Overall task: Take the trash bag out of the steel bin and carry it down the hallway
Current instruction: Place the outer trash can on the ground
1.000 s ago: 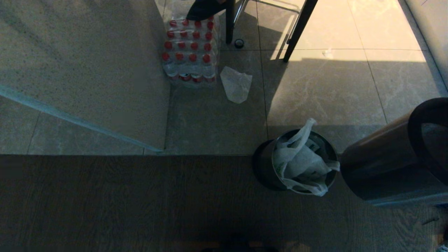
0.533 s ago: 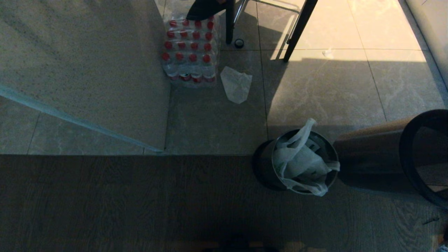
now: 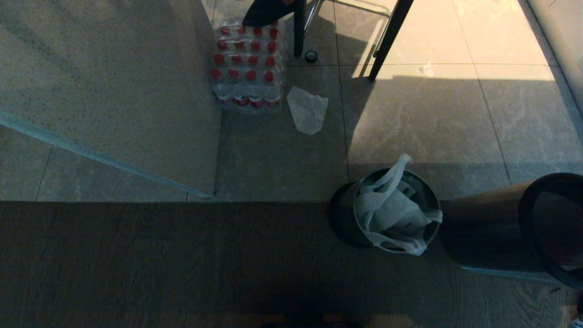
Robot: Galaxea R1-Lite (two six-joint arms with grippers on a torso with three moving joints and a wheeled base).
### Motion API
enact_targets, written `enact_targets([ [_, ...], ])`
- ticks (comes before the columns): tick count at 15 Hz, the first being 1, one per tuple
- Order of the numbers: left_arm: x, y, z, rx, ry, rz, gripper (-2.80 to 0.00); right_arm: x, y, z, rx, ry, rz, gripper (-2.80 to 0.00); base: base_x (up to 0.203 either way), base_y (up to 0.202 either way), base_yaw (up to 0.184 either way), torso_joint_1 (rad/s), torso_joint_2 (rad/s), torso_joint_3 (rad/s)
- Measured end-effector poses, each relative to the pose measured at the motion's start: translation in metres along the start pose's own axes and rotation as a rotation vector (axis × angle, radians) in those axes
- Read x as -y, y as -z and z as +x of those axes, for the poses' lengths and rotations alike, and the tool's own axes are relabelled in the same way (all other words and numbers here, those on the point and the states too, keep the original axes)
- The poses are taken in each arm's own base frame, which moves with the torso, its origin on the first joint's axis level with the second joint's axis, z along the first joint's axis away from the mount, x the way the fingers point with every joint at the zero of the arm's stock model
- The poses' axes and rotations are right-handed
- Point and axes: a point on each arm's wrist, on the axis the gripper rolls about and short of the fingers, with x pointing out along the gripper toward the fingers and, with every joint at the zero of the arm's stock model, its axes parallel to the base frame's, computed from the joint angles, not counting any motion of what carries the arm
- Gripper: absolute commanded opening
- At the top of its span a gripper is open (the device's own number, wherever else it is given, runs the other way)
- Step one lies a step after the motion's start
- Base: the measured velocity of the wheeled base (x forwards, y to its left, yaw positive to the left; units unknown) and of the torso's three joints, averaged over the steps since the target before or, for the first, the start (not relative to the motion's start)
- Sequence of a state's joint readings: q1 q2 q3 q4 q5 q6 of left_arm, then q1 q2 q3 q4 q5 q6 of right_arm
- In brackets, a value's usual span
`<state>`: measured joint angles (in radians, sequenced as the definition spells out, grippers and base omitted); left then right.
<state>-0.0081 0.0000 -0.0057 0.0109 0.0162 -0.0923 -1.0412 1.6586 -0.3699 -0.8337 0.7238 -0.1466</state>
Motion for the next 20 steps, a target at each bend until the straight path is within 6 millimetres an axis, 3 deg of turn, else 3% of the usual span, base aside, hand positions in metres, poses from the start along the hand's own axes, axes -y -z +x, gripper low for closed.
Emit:
enact_targets([
  [4,0.0,0.0,0.0,0.001,-0.001,0.0,-2.8,0.036,0.031,0.025,0.056,0.058,-0.029,-2.8,0.0,0.0,0.0,0.0,0.0,0.0],
  [8,0.0,0.0,0.0,0.001,0.0,0.0,-2.8,0.053,0.067,0.045,0.063,0.075,-0.044,-2.8,0.0,0.0,0.0,0.0,0.0,0.0],
  [11,0.0,0.0,0.0,0.001,0.0,0.0,-2.8,0.062,0.097,0.055,-0.023,0.113,-0.014,-2.8,0.0,0.0,0.0,0.0,0.0,0.0],
  [16,0.0,0.0,0.0,0.001,-0.001,0.0,-2.8,0.066,0.119,0.063,-0.084,0.114,-0.016,-2.8,0.0,0.0,0.0,0.0,0.0,0.0],
  [20,0.0,0.0,0.0,0.0,0.0,0.0,-2.8,0.06,0.116,0.056,-0.087,0.102,-0.004,-2.8,0.0,0.0,0.0,0.0,0.0,0.0],
])
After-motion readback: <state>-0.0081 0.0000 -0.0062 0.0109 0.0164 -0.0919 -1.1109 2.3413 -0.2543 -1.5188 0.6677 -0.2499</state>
